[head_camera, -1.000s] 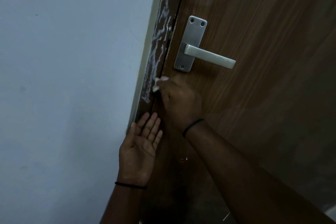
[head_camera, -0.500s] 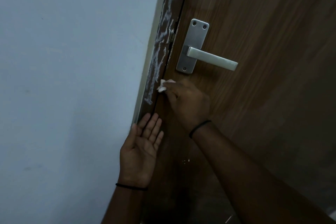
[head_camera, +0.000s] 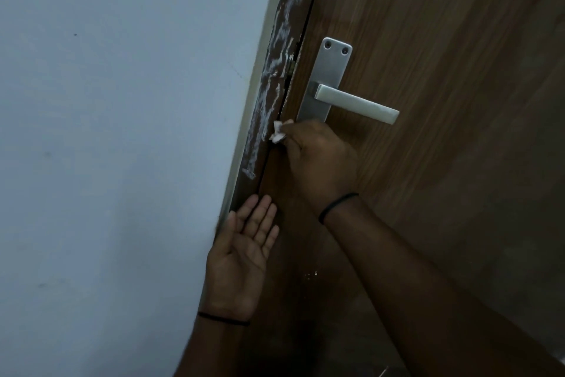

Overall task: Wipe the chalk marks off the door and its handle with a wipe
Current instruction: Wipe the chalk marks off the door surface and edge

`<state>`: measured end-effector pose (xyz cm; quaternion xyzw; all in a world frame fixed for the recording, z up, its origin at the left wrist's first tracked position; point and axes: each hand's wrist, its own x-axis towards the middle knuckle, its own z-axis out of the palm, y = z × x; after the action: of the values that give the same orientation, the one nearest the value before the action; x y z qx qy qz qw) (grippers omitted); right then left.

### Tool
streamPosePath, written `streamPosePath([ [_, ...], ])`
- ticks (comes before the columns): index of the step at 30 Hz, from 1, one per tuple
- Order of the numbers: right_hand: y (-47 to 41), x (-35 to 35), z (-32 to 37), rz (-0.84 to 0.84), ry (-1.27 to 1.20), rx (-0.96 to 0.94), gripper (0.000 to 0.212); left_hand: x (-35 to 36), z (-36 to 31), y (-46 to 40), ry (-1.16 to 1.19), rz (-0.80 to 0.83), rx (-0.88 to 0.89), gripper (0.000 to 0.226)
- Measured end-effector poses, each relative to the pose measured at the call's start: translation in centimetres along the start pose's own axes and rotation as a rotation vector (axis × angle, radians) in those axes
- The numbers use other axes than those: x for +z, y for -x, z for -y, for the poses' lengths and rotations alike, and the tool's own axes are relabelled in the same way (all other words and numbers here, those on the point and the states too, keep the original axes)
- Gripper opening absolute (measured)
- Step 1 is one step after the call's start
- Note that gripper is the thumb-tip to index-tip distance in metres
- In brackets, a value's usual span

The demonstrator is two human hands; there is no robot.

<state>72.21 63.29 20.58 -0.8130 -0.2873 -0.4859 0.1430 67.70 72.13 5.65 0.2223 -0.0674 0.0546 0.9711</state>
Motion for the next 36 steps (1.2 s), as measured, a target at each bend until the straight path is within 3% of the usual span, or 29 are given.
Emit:
streamPosePath([
  [2, -0.3, -0.3, 0.0, 0.01, -0.002, 0.009, 0.018, 0.2, 0.1, 0.1, -0.013, 0.007, 0.001, 0.055],
  [7, 0.5, -0.8, 0.4, 0.236, 0.026, -0.005, 0.02, 0.5, 0.2, 0.4, -0.045, 0.024, -0.004, 0.053],
  [15, -4.1, -5.3, 2.7, -0.128, 0.259, -0.362, 0.013, 2.0, 0.3, 0.5, -0.051, 0.048, -0.011, 0.051],
  [17, -5.5, -5.5, 2.6, -0.029, 0.362, -0.338, 0.018, 2.9, -0.1, 0.3, -0.069, 0.062, 0.001, 0.052],
  [21, -5.9, -4.5, 2.1, 0.333, 0.526, -0.315, 0.018, 4.2, -1.0, 0.1, -0.065, 0.089, 0.034, 0.052],
  [23, -5.7, -4.0, 1.9, 0.392, 0.584, -0.344, 0.016, 4.3, -1.2, 0.3, -0.053, 0.097, 0.04, 0.052],
  [28, -7.9, -4.8, 2.0, 0.271, 0.552, -0.237, 0.017, 4.5, -1.1, 0.5, -0.05, 0.103, 0.034, 0.051],
  [33, -14.1, -7.5, 1.0, 0.014, 0.475, -0.025, 0.023, 6.1, -2.5, -0.3, -0.057, 0.144, 0.065, 0.051],
  [36, -14.6, -7.5, 1.1, 0.026, 0.464, -0.008, 0.026, 7.4, -3.3, -0.7, -0.066, 0.159, 0.086, 0.051],
])
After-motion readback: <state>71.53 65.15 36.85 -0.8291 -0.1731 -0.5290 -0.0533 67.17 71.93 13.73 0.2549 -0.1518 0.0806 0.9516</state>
